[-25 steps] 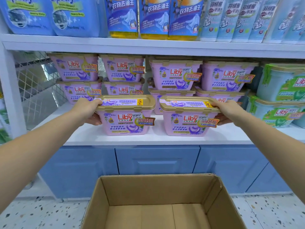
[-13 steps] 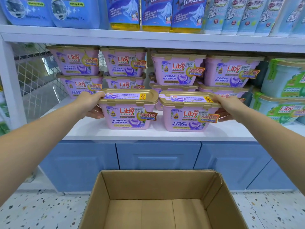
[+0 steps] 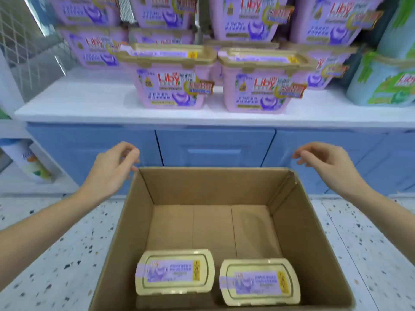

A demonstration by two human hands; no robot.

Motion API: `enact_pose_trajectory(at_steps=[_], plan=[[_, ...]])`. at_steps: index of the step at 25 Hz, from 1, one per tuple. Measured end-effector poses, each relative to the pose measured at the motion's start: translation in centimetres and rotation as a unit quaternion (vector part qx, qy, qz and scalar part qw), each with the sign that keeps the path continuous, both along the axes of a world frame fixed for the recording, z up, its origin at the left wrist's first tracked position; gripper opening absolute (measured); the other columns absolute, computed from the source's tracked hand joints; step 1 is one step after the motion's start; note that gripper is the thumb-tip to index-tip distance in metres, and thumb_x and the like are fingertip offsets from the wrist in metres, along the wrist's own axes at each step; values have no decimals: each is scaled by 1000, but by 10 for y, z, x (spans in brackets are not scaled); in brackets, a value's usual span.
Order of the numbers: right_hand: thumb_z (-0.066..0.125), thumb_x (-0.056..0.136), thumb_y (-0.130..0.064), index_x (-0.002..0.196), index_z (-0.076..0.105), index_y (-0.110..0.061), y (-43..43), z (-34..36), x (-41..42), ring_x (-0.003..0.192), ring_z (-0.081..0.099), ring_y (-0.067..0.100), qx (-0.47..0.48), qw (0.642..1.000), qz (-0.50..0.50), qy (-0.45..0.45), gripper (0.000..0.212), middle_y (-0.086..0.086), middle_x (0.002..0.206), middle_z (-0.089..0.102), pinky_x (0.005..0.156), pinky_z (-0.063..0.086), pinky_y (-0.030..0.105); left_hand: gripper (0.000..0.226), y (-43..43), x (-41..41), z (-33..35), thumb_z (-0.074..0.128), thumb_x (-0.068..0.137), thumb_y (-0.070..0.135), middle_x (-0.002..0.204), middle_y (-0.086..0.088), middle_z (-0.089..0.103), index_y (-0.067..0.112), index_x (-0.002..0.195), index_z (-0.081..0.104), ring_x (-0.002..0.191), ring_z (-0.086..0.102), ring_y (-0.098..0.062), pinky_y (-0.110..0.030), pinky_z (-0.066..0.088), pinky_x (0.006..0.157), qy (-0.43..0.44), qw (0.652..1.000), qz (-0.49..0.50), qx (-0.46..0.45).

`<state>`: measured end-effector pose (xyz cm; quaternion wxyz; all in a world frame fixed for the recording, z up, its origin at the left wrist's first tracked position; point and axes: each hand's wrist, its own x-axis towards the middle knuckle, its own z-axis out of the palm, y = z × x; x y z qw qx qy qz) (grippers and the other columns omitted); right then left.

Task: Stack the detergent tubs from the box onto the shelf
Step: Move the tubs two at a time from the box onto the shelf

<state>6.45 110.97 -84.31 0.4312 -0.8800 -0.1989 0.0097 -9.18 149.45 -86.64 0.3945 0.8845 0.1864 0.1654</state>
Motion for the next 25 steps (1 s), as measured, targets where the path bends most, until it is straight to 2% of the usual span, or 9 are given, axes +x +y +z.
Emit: enact_pose_trajectory(at_steps=[2,4,6,8,12,16,19,22,25], plan=[[54,89,-16,84,66,-19,-8,-38,-26,84,67,16,-57,997,17,43,14,1,86,73,82,50,28,18,-18,-25,-36,41,83,43,81,0,68,31,79,53,68,65,-7,-37,53,64,74,996,-50,6],[55,89,-18,92,67,-17,-13,-75,-50,88,65,14,-110,990,30,82,12,0,92,70,78,48,20,33,-36,-45,-71,38,79,51,84,-1,69,25,87,57,71,66,-9,-38,53,71,149,984,-97,28],[56,88,-18,98,66,-16,-16,-110,-73,87,63,13,-168,981,37,93,14,-2,91,69,72,45,17,51,-46,-62,-105,35,79,56,95,-3,70,17,102,60,88,66,-18,-38,50,80,223,963,-130,76],[56,87,-18,99,64,-16,-21,-143,-91,86,64,19,-215,969,44,116,14,2,89,68,73,45,25,55,-49,-76,-135,40,85,52,113,-9,65,9,116,55,106,60,-25,-38,46,90,294,943,-130,89],[54,88,-29,131,44,-8,-28,-184,-104,109,56,28,-356,908,52,216,49,14,120,59,80,40,29,54,-55,-93,-168,48,91,38,134,-18,47,5,132,36,125,46,-34,-39,39,100,412,898,-115,105],[52,89,-38,134,31,-6,-28,-193,-98,108,56,33,-446,849,39,281,58,20,126,55,80,44,36,62,-61,-95,-180,49,91,32,123,-22,55,7,140,20,110,54,-38,-37,45,85,485,867,-92,71],[49,90,-38,130,30,-3,-33,-198,-96,103,54,31,-447,811,17,378,56,19,128,51,71,53,36,67,-65,-91,-180,50,92,24,116,-16,52,19,145,10,95,55,-33,-35,51,57,493,862,0,-120],[52,90,-35,113,39,-8,-36,-200,-94,91,60,27,-366,810,-4,459,38,13,114,53,42,52,24,53,-65,-88,-186,50,93,22,116,-11,46,12,138,25,94,51,-27,-33,51,49,466,847,88,-241],[54,89,-34,76,45,-10,-35,-198,-94,65,51,16,-299,834,-44,462,29,8,82,52,38,48,25,23,-64,-87,-190,47,95,23,80,-8,52,6,110,46,64,48,-19,-27,41,48,452,840,109,-280]])
